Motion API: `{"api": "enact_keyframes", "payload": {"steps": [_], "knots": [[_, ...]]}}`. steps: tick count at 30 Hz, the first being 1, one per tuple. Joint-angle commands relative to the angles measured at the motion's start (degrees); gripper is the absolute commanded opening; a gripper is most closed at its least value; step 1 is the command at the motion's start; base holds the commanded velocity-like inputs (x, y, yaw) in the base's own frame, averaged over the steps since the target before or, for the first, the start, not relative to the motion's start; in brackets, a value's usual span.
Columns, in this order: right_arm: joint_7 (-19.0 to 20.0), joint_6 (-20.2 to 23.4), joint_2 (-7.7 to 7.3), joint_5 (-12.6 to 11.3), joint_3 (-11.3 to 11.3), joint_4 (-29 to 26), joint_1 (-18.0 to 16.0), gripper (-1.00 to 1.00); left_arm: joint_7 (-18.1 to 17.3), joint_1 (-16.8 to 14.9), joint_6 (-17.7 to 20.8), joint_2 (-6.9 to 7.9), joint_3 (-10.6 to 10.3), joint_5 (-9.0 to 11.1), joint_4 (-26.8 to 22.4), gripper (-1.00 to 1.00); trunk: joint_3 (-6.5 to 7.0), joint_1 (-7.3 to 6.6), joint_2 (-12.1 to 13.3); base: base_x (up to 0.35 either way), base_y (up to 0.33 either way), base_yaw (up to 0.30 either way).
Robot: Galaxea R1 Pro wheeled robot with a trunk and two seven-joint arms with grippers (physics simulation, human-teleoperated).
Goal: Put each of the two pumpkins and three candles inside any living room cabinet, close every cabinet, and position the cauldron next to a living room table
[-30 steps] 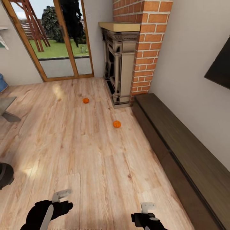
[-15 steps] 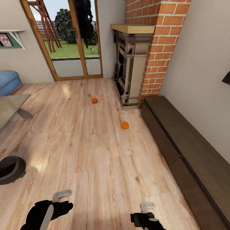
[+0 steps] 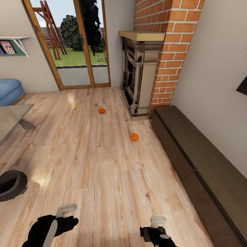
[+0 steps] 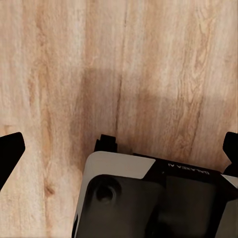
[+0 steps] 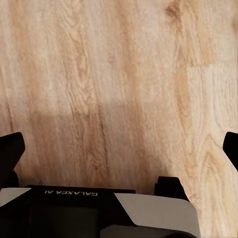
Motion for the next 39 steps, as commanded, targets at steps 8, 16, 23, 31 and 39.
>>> {"api": "enact_keyframes", "payload": {"steps": [8, 16, 23, 31, 39], "knots": [[-0.03, -0.43, 0.00, 0.00, 0.00, 0.04, 0.00, 1.00, 0.00, -0.01, 0.02, 0.06, 0.04, 0.01, 0.00, 1.00, 0.76, 0.00, 0.00, 0.001, 0.000, 0.000], [-0.04, -0.51, 0.00, 0.00, 1.13, 0.12, 0.00, 1.00, 0.01, 0.00, -0.02, 0.00, -0.02, 0.05, 0.00, 1.00, 1.52, 0.00, 0.00, 0.000, 0.000, 0.000], [-0.03, -0.49, 0.00, -0.03, 1.23, 0.13, 0.00, 1.00, 0.02, 0.00, -0.06, -0.05, -0.14, 0.02, 0.00, 1.00, 2.19, 0.00, 0.00, 0.000, 0.000, 0.000], [-0.03, -0.50, 0.00, -0.02, 1.24, 0.13, 0.00, 1.00, 0.00, -0.02, -0.07, 0.02, 0.06, 0.08, 0.00, 1.00, 2.95, 0.00, 0.00, 0.000, 0.000, 0.000], [-0.04, -0.56, 0.00, 0.00, 1.31, 0.13, 0.00, 1.00, 0.00, 0.00, 0.06, 0.16, 0.13, 0.09, 0.00, 1.00, 3.71, 0.00, 0.00, 0.013, 0.026, 0.000]]}}
